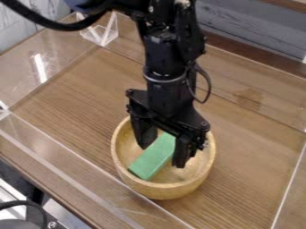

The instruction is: Put the green block in the brown bowl

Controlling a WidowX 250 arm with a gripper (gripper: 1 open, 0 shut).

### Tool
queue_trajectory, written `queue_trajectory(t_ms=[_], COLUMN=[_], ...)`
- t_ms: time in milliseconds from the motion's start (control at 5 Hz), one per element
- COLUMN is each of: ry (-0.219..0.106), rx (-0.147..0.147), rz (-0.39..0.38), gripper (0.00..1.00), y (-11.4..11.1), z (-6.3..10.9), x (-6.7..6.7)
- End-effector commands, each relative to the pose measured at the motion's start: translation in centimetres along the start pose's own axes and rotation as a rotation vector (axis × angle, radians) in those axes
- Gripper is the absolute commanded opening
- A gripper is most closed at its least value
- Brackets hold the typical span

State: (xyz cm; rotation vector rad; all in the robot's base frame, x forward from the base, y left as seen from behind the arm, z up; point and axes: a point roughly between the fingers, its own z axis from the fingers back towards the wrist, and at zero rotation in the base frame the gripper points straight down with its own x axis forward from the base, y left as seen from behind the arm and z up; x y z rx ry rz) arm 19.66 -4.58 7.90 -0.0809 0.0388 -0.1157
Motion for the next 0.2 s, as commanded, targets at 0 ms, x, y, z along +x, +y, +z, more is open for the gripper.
queue_trajectory(t_ms=[0], ry=[-0.065], rx=[-0.012], rz=[-0.023], gripper=[1.0], y=[-0.52], z=[1.72], x=[0.95])
